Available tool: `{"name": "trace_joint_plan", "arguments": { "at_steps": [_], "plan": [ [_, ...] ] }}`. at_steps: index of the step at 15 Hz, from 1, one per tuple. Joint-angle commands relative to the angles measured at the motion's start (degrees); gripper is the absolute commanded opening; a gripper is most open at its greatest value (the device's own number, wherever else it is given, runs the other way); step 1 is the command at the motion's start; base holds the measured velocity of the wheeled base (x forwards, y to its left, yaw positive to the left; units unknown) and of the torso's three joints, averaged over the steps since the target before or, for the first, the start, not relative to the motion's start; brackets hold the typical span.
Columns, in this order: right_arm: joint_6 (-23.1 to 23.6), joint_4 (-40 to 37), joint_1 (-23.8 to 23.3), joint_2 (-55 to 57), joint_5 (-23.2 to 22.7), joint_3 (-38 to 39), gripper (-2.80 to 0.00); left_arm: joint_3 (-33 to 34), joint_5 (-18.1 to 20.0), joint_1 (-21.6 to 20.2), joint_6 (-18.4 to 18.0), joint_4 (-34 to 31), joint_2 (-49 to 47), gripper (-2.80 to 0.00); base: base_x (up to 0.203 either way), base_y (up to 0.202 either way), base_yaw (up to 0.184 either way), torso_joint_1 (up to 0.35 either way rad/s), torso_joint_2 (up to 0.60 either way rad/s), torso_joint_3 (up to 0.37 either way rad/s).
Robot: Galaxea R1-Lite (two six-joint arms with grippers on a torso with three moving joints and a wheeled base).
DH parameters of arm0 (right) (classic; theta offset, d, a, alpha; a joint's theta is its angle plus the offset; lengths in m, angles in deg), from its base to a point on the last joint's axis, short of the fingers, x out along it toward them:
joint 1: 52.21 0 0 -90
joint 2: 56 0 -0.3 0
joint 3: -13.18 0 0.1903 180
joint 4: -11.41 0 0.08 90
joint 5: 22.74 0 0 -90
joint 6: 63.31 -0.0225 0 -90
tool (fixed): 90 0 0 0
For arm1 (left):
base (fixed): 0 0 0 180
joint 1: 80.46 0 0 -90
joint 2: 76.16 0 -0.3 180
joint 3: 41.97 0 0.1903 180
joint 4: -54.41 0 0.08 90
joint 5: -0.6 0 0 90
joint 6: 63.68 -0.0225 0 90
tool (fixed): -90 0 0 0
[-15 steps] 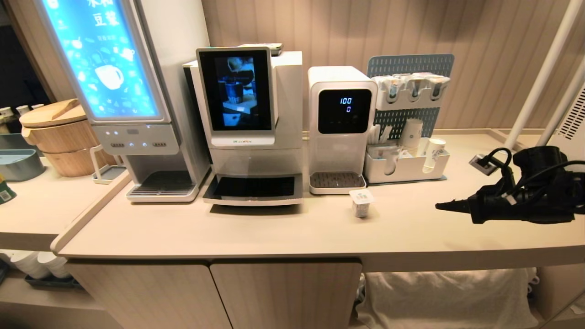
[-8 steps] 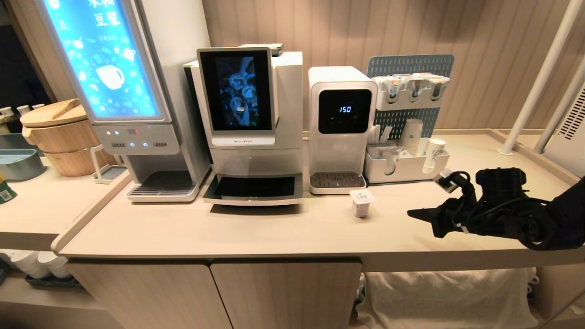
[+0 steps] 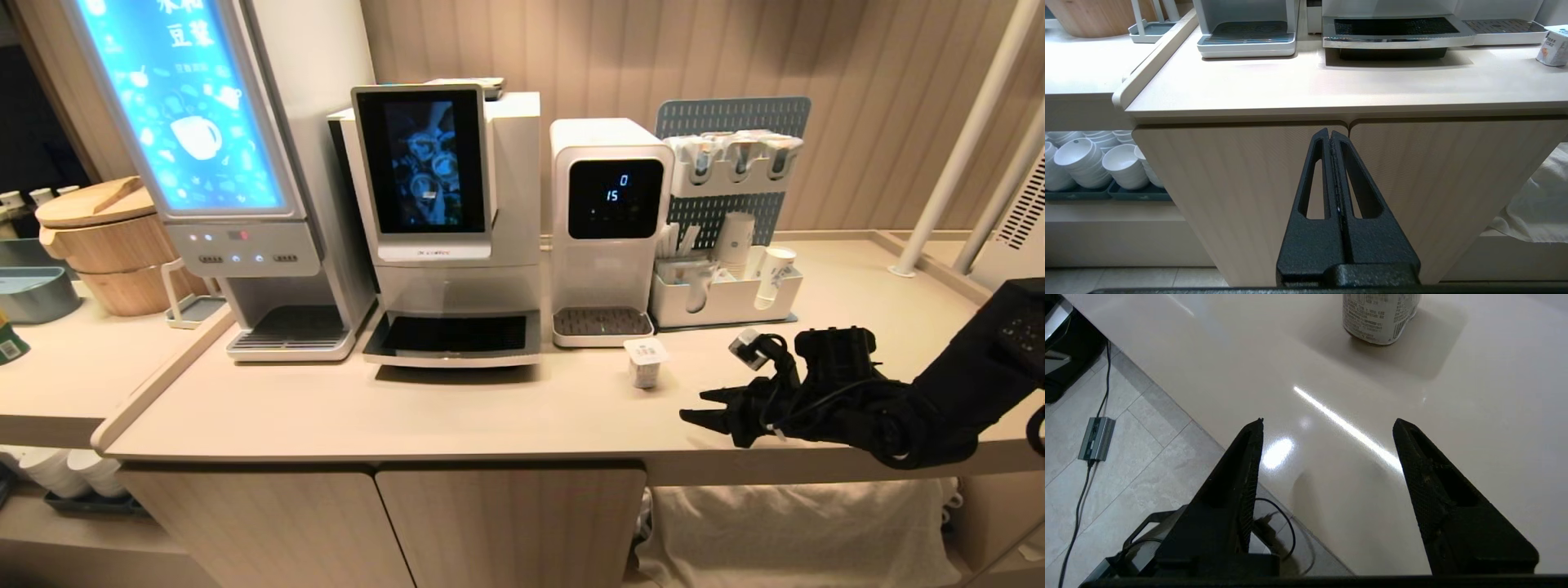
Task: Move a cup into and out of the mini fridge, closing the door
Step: Put the yoghurt in the freezer
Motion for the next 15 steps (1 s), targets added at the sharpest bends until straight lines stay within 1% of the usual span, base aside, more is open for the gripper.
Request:
{"name": "trace_joint_plan", "arguments": {
  "at_steps": [1,3,4,5,7,8,11,13,15],
  "plan": [
    [-0.5,4.7,1.0,3.5,1.8,-0.4,0.0,0.1,0.0,0.0,0.0,0.0,0.0,-2.8,0.0,0.0,0.0,0.0,0.0,0.0],
    [-1.6,6.8,1.4,5.8,6.1,-3.7,0.0,0.1,0.0,0.0,0.0,0.0,-0.1,-2.8,0.0,0.0,0.0,0.0,0.0,0.0],
    [-3.0,7.0,1.5,6.9,7.7,-6.2,0.0,0.1,0.0,0.0,0.0,0.0,0.0,-2.8,0.0,0.0,0.0,0.0,0.0,0.0],
    [-4.2,7.1,1.6,7.5,8.7,-8.1,0.0,0.1,0.0,0.0,0.0,0.0,0.0,-2.8,0.0,0.0,0.0,0.0,0.0,0.0],
    [-4.9,6.7,1.9,9.0,10.8,-11.5,0.0,0.1,0.0,0.0,0.0,0.0,-0.1,-2.8,0.0,0.0,0.0,0.0,0.0,0.0],
    [-5.0,6.8,2.7,9.9,11.5,-12.3,0.0,0.1,0.0,0.0,-0.1,0.0,-0.1,-2.8,0.0,0.0,0.0,0.0,0.0,0.0],
    [-5.0,7.2,5.6,11.6,15.5,-14.6,0.0,0.1,0.0,0.0,-0.1,0.0,-0.1,-2.8,0.0,0.0,0.0,0.0,0.0,0.0],
    [-5.2,7.4,6.5,11.8,17.6,-15.5,0.0,0.1,0.0,0.0,0.0,0.0,-0.1,-2.8,0.0,0.0,0.0,0.0,0.0,0.0],
    [-5.7,8.6,8.3,12.0,21.4,-15.5,0.0,0.1,0.0,0.0,0.0,0.0,-0.1,-2.8,0.0,0.0,0.0,0.0,0.0,0.0]
  ]
}}
